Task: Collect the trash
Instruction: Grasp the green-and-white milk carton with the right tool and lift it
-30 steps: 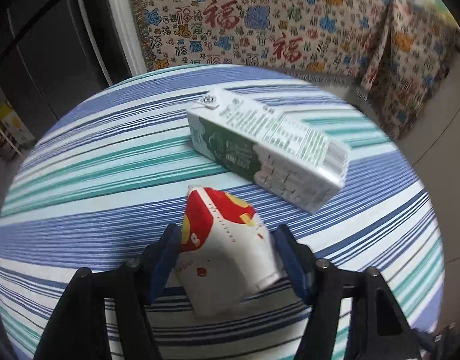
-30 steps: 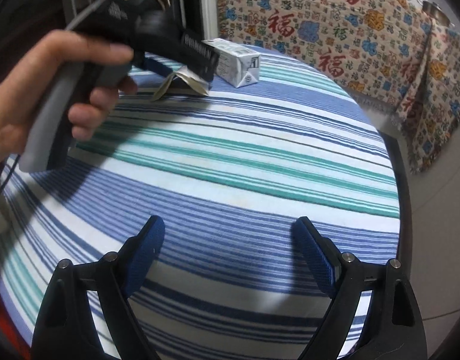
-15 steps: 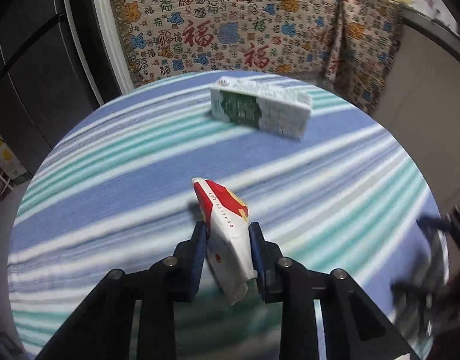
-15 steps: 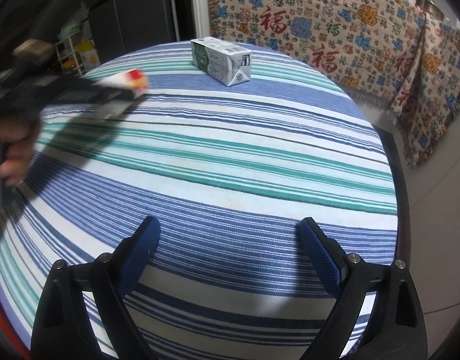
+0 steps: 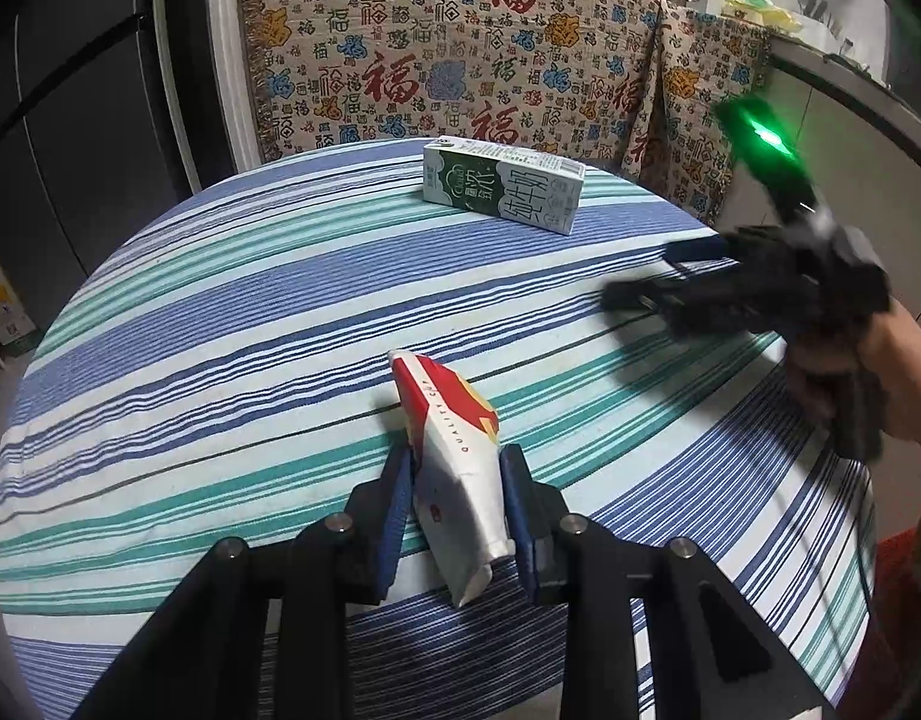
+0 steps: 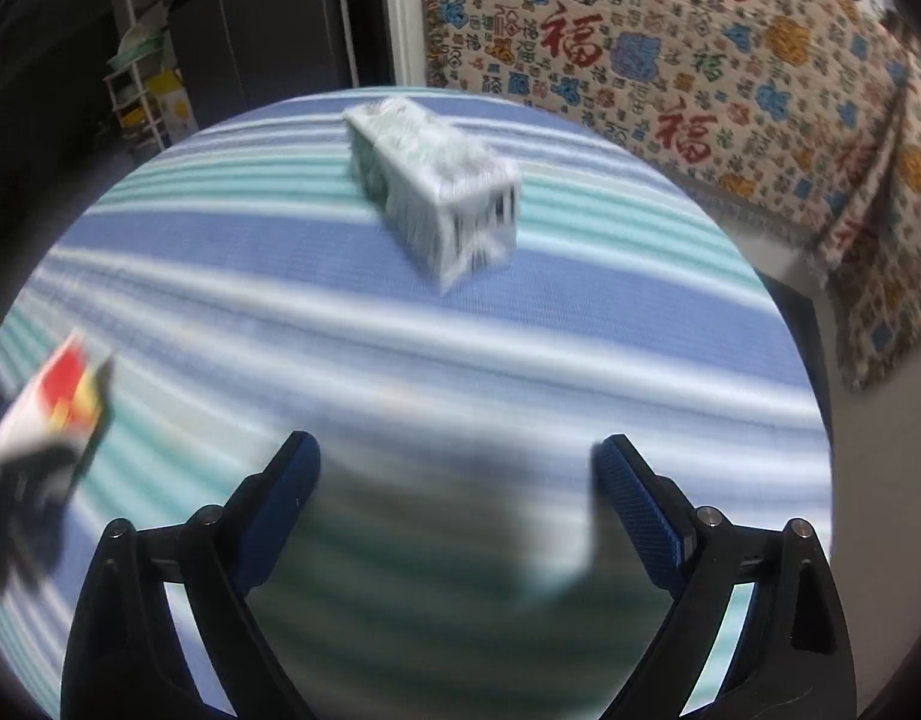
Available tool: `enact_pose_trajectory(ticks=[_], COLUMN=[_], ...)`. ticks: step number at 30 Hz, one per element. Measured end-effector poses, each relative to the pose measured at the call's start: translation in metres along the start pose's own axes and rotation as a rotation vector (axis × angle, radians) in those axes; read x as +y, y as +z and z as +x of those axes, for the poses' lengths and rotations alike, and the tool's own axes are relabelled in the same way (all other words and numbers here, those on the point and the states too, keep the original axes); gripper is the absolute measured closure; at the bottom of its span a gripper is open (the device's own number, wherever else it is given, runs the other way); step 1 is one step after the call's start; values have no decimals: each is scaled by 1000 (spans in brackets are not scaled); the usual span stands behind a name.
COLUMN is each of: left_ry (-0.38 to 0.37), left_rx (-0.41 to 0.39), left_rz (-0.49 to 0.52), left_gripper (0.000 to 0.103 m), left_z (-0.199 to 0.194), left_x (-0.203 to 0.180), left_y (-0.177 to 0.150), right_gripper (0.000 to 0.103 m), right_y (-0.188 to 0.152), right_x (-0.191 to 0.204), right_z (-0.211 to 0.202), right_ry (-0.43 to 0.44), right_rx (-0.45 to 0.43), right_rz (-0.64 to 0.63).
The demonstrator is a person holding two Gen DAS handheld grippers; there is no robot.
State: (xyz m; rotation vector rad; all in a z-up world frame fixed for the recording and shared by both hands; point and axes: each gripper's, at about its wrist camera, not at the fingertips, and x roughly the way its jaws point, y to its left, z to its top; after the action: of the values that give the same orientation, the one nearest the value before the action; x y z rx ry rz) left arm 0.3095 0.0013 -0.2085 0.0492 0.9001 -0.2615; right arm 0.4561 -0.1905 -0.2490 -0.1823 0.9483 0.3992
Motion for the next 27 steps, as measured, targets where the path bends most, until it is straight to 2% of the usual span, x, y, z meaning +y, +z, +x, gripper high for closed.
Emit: enact_pose_trajectory(ticks=[5, 7, 8, 10, 12, 17, 21, 24, 27], left_ry=[-5, 6, 16, 26, 31, 41, 54, 42, 23], left_rx=[-17, -23, -27, -31, -35, -41, -50, -48, -43], left_rz=[-21, -10, 1, 9, 4, -10, -6, -32, -66], left_gripper=[73, 73, 72, 72, 72, 72, 72, 72, 72], left_z=[-3, -3, -3, -3, -2, -2, -2, -3, -4], left_x=[3, 0, -3, -5, -5, -7, -10, -8, -5], left_y=[-4, -5, -5, -5, -6, -6, -9, -11, -14], right_gripper=[11, 14, 20, 51, 54, 55, 55, 55, 54], right_y=[44, 54, 57, 63, 63, 32, -16, -52, -81], right_x=[-3, -2, -1, -1, 2, 13, 35, 42, 39], right_z=[30, 36, 37, 39, 36, 12, -24, -52, -74], right_ry=[-15, -25, -26, 6, -20, -38, -18, 55, 209], right_rx=[-1, -4, -5, -6, -10, -13, -11, 4, 13], right_rz=[-15, -18, -22, -11, -10, -7, 10, 77, 227])
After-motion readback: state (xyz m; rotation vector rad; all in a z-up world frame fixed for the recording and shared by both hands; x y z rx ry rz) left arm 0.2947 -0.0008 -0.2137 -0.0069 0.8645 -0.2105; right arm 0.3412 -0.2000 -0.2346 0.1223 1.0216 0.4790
